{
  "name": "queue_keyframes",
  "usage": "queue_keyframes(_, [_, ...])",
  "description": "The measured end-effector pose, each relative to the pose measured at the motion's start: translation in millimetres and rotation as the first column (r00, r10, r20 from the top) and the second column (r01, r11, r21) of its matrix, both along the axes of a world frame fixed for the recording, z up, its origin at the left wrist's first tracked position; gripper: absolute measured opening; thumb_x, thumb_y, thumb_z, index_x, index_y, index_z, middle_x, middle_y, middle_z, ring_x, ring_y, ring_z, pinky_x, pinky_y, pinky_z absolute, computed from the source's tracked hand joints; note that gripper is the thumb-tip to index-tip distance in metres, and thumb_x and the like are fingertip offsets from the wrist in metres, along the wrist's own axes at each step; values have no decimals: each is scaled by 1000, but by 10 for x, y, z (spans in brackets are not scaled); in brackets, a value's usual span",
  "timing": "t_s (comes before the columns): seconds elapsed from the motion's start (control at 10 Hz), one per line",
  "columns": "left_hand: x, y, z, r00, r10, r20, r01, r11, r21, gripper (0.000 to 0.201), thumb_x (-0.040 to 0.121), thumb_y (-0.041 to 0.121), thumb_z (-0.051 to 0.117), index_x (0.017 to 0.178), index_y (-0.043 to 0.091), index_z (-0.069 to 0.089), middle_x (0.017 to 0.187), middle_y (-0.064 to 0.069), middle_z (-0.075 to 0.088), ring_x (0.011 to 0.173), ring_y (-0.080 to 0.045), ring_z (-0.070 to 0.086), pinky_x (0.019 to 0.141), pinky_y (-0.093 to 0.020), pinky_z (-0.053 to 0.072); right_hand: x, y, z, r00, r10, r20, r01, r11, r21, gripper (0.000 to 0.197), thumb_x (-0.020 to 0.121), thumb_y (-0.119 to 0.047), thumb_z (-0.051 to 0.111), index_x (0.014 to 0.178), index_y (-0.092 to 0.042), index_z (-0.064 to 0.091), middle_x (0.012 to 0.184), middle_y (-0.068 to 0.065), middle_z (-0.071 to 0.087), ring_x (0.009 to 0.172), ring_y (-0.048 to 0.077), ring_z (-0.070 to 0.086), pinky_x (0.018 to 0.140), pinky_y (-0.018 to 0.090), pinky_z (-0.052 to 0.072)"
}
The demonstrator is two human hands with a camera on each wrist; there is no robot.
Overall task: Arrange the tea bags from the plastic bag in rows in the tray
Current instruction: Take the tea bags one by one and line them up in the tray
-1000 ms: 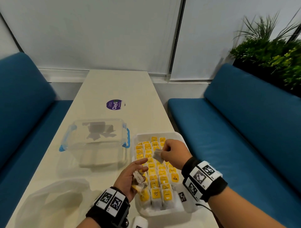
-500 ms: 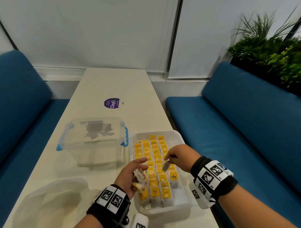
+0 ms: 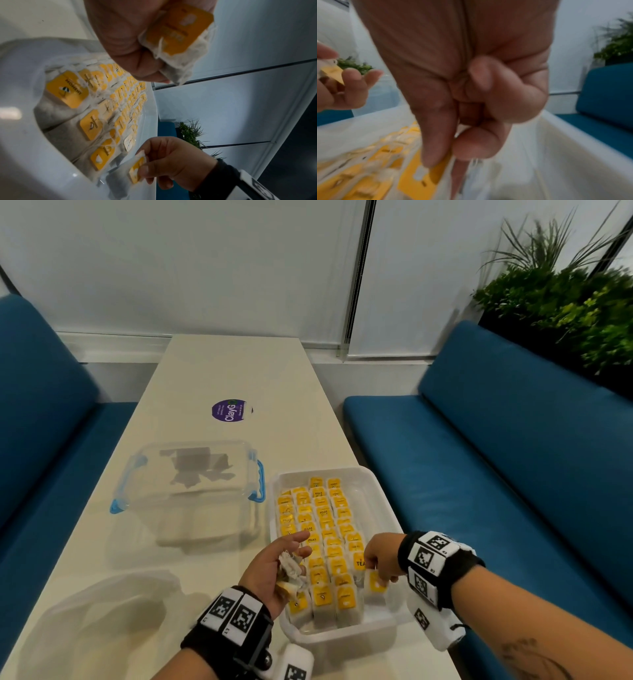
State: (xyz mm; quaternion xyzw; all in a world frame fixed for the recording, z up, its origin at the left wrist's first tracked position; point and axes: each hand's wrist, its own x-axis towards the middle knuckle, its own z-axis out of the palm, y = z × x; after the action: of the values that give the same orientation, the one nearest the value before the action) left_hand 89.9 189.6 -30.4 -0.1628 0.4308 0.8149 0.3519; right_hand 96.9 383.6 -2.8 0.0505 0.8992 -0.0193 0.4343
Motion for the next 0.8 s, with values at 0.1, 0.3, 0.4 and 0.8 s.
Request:
queue_keyframes(0.1, [10, -1, -19, 1000, 3, 7, -3, 1000, 3, 21, 87, 10, 47, 97, 7, 65, 79, -10, 56, 34, -12, 47, 34, -18, 39, -25, -53, -56, 996, 68, 55, -71, 996, 47, 30, 89, -4, 59, 119, -3, 58, 83, 2, 61, 54, 5, 56, 59, 14, 44])
queue_keyframes(0.3, [22, -46, -53, 999, 11, 44, -11, 1000, 13, 21, 86, 11, 48, 97, 6, 65, 73, -8, 58, 36, -12, 46, 36, -16, 40, -139, 13, -188, 987, -66, -145, 67, 998, -3, 13, 82, -3, 65, 86, -15, 62, 103, 8, 68, 88, 18, 68, 64, 20, 52])
queue_keyframes(0.4, [25, -62, -67, 998, 24, 55, -24, 1000, 12, 21, 85, 11, 49, 96, 6, 66, 69, -7, 59, 36, -12, 47, 37, -17, 40, -205, 46, -228, 974, -143, -177, 136, 989, -50, 29, 82, -3, 65, 66, -21, 49, 87, 5, 63, 61, 12, 60, 53, 16, 51])
queue_keyframes(0.8, [32, -47, -29, 995, 35, 98, -38, 999, 28, 28, 87, 12, 42, 101, 1, 64, 78, -11, 57, 38, -13, 48, 33, -17, 39, -277, 95, 24, 878, -312, -363, 253, 947, -200, 26, 87, -14, 64, 69, -17, 46, 78, 0, 60, 70, 15, 66, 52, 18, 46])
